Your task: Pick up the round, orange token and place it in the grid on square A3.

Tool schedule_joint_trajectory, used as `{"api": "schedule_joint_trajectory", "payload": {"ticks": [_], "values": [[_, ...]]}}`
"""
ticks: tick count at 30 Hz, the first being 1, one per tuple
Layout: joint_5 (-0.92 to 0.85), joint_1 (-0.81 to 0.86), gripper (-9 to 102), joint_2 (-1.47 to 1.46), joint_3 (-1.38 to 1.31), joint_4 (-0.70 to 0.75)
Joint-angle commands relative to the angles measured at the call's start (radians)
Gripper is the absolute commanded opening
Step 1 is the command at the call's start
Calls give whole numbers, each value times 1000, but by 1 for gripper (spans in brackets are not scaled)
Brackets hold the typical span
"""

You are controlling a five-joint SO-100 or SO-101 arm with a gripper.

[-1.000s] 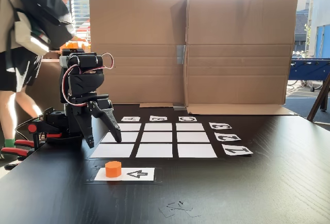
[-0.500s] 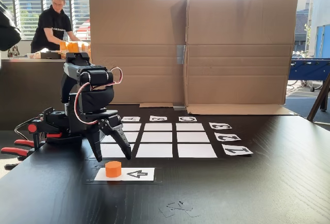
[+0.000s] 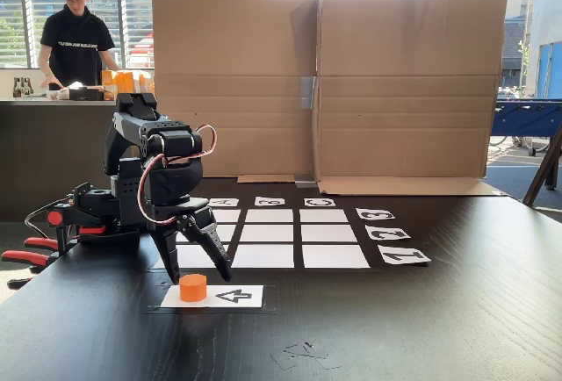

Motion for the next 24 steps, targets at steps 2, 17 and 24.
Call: {"api": "schedule_joint_trajectory", "payload": {"ticks": [2,17,24], "values": [[-9,-2,25,-3,-63,6],[-55,17,-1,-17,-80,-15],[-94,52,-1,112,-6,-44]]}}
